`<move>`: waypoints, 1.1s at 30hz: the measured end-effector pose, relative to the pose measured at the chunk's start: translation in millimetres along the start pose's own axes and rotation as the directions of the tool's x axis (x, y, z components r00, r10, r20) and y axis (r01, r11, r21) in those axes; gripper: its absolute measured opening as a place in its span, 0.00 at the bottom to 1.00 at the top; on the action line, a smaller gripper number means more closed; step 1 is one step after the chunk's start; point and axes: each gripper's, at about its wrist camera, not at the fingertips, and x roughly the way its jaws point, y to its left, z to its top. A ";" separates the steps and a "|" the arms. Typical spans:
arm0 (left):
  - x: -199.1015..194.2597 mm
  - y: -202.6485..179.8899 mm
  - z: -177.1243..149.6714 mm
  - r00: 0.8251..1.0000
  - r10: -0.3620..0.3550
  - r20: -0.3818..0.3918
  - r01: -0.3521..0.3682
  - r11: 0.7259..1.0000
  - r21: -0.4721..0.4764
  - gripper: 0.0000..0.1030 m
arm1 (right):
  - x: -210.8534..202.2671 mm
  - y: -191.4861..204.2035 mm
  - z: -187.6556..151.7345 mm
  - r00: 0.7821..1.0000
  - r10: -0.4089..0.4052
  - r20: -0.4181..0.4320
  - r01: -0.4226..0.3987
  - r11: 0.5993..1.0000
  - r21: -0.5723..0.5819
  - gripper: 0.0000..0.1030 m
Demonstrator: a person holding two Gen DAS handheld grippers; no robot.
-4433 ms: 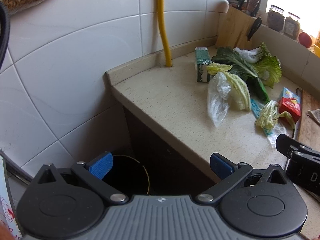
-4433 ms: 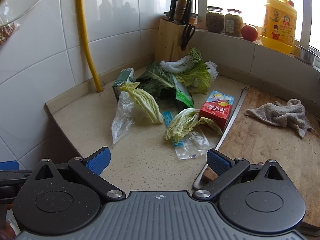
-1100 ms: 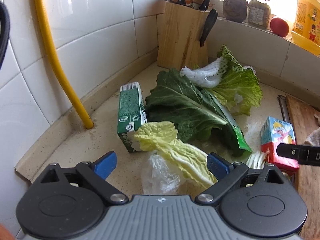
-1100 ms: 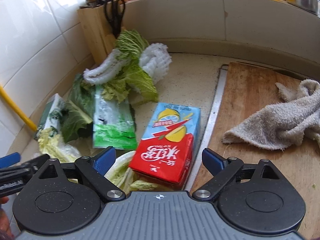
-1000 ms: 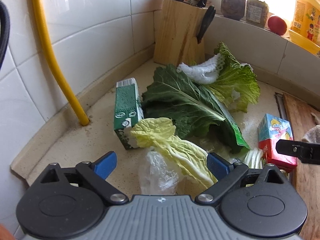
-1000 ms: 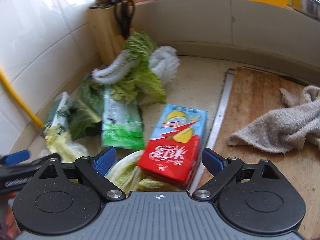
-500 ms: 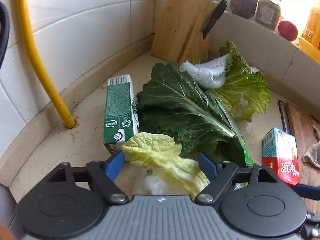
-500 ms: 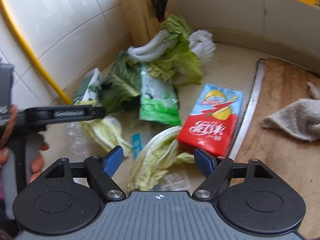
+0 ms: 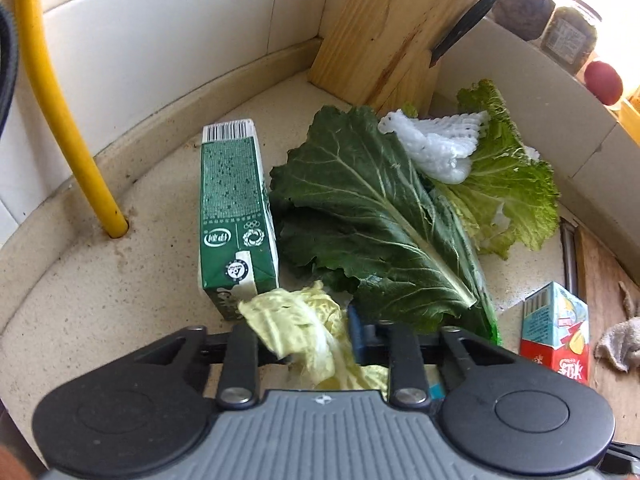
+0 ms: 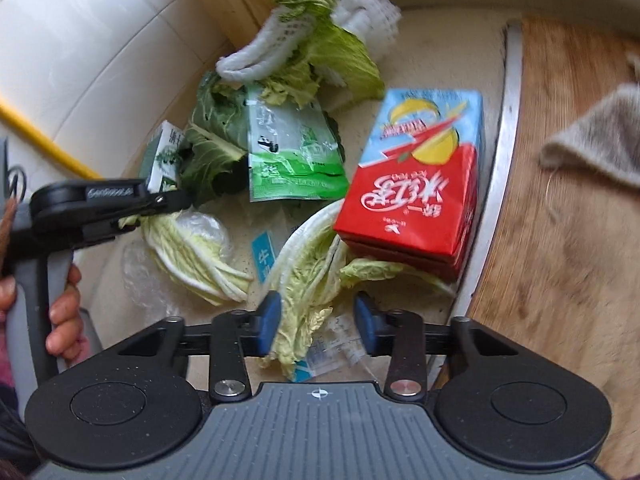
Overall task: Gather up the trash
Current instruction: 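Close the left and right grippers on a pale cabbage leaf each, then lift the cabbage leaves with both grippers and carry them to the bin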
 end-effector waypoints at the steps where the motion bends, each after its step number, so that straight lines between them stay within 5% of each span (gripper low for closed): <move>1: -2.5 0.1 0.7 1.000 0.000 0.004 0.000 1.000 0.003 0.16 | 1.2 0.1 1.1 1.000 0.002 0.000 -0.002 1.000 0.000 0.40; 7: -30.6 -0.5 3.4 0.999 -0.031 0.044 0.029 0.999 0.041 0.11 | -0.8 2.7 3.4 0.999 0.038 0.017 -0.038 0.999 0.003 0.14; 15: -67.5 5.1 5.6 0.988 -0.118 0.101 0.116 0.993 0.021 0.11 | -16.3 -2.6 7.1 0.994 0.095 0.059 -0.097 0.995 0.022 0.06; 19: -75.5 0.4 -0.1 0.984 -0.148 0.101 0.145 0.989 0.032 0.11 | -8.3 -12.2 5.5 0.994 0.104 0.022 -0.106 0.988 0.111 0.32; 25: -77.8 -4.9 -11.3 0.979 -0.188 0.083 0.186 0.982 0.034 0.11 | 12.3 7.7 17.5 0.999 0.028 0.044 -0.030 0.998 0.051 0.71; 28: -77.5 -6.4 -18.0 0.977 -0.199 0.073 0.197 0.980 0.035 0.11 | 22.1 27.1 20.9 0.997 -0.028 0.072 0.029 0.999 -0.023 0.74; 30: -78.0 -6.5 -22.3 0.977 -0.201 0.067 0.199 0.979 0.038 0.11 | 24.5 35.9 19.2 0.994 -0.055 0.095 0.062 0.996 -0.070 0.64; 31: -78.8 -5.9 -24.4 0.976 -0.206 0.064 0.204 0.978 0.037 0.11 | 25.6 36.8 18.0 0.991 -0.080 0.103 0.090 0.992 -0.090 0.46; 33: -80.5 -5.0 -27.3 0.974 -0.219 0.060 0.218 0.975 0.034 0.11 | 24.5 31.5 18.1 0.993 -0.069 0.096 0.078 0.993 -0.090 0.34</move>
